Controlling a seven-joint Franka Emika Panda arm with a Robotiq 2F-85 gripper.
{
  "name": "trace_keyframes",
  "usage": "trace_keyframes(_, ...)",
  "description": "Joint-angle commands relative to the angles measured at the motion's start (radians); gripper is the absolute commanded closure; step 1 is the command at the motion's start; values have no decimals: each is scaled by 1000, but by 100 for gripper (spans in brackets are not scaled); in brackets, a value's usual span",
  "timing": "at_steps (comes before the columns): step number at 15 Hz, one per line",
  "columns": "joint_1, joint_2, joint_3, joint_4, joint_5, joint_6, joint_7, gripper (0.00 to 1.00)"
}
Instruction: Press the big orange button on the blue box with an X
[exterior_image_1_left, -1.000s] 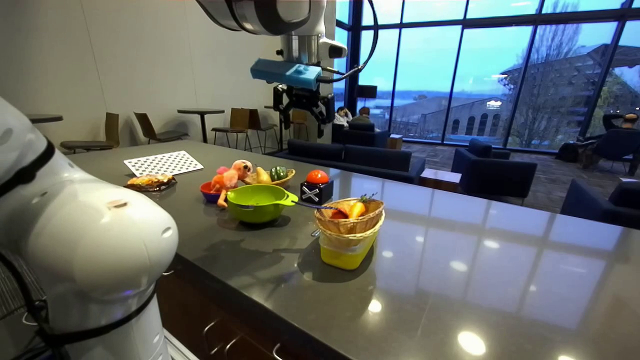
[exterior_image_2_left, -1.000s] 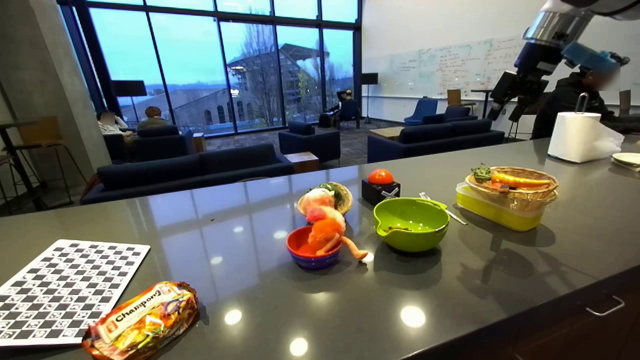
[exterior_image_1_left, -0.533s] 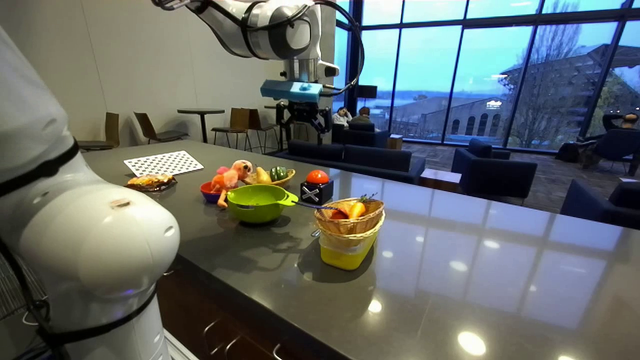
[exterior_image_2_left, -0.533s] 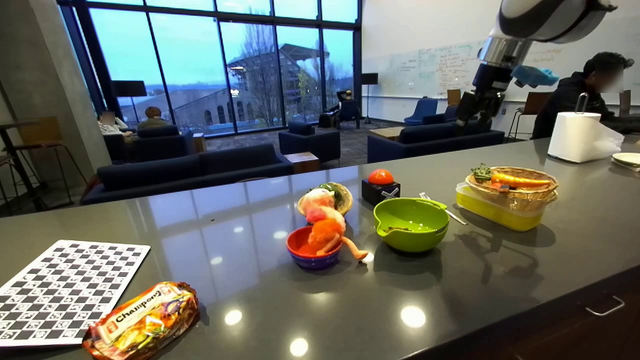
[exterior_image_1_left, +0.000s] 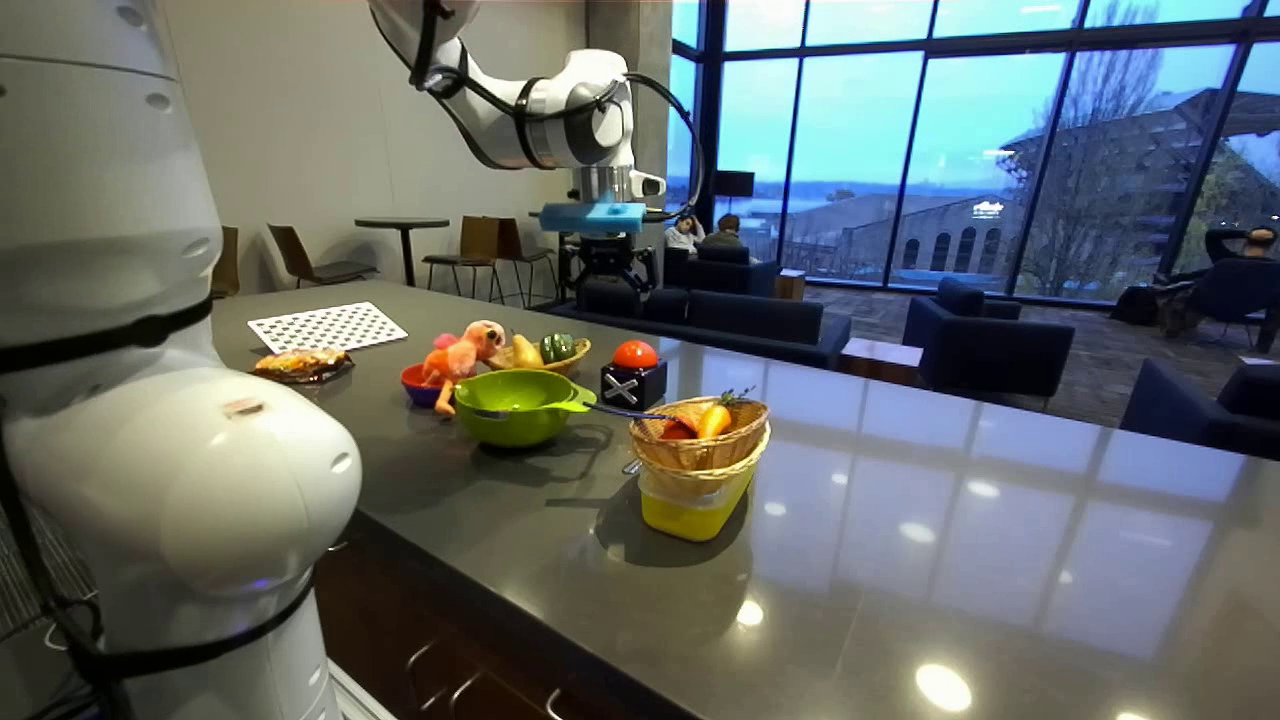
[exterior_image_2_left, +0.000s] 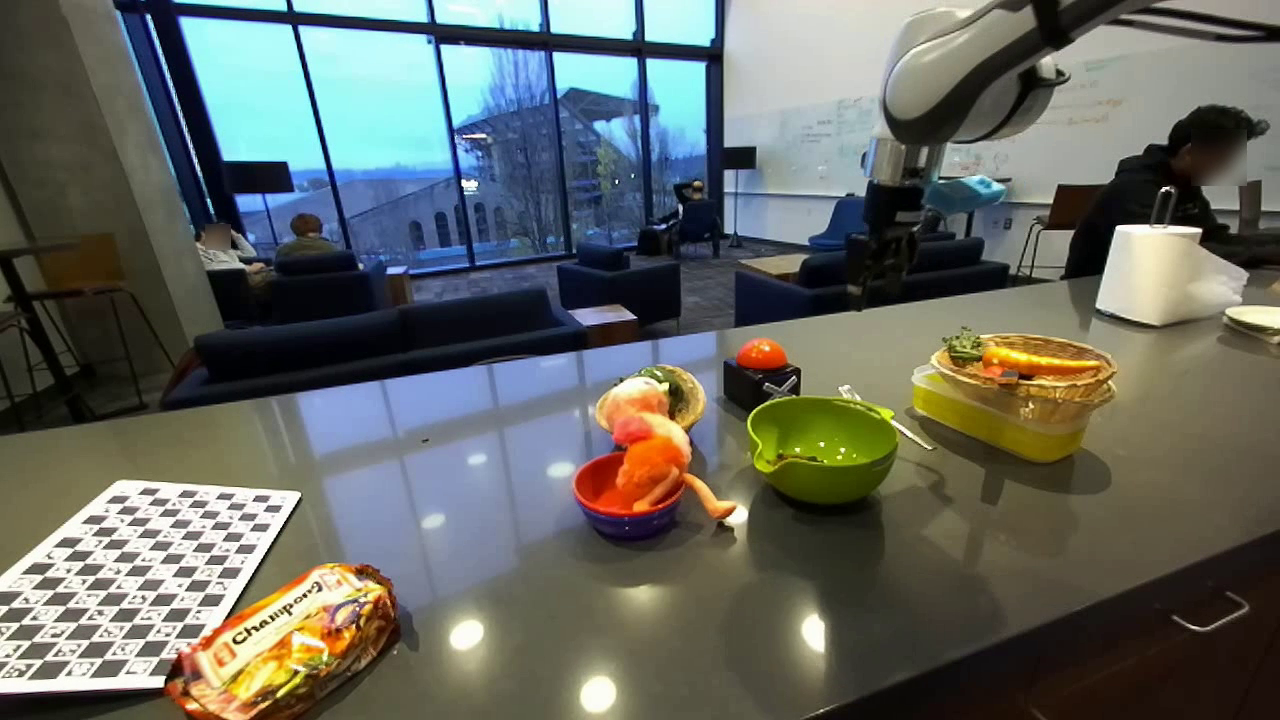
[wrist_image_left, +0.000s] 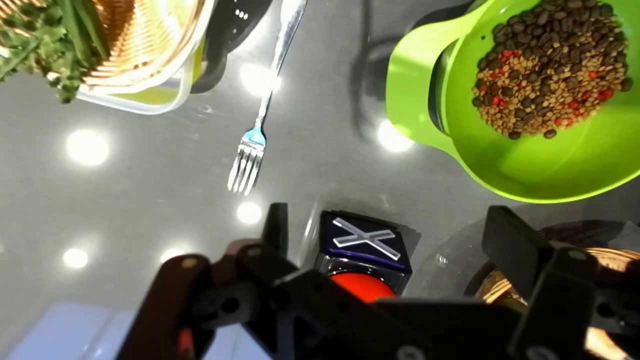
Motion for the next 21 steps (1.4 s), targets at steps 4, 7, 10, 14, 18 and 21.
trace_keyframes(4, 26, 177, 63, 208, -79, -94, 27, 0)
trace_keyframes(7, 40, 233, 77, 285, -109, -117, 23, 0)
trace_keyframes(10, 47, 281, 79, 362, -134, -147, 16, 0)
trace_keyframes(14, 41, 324, 73, 455, -122, -196, 26, 0)
trace_keyframes(18, 40, 317, 75, 434, -118, -173, 17, 0)
trace_keyframes(21, 41, 320, 75, 437, -118, -176, 17, 0)
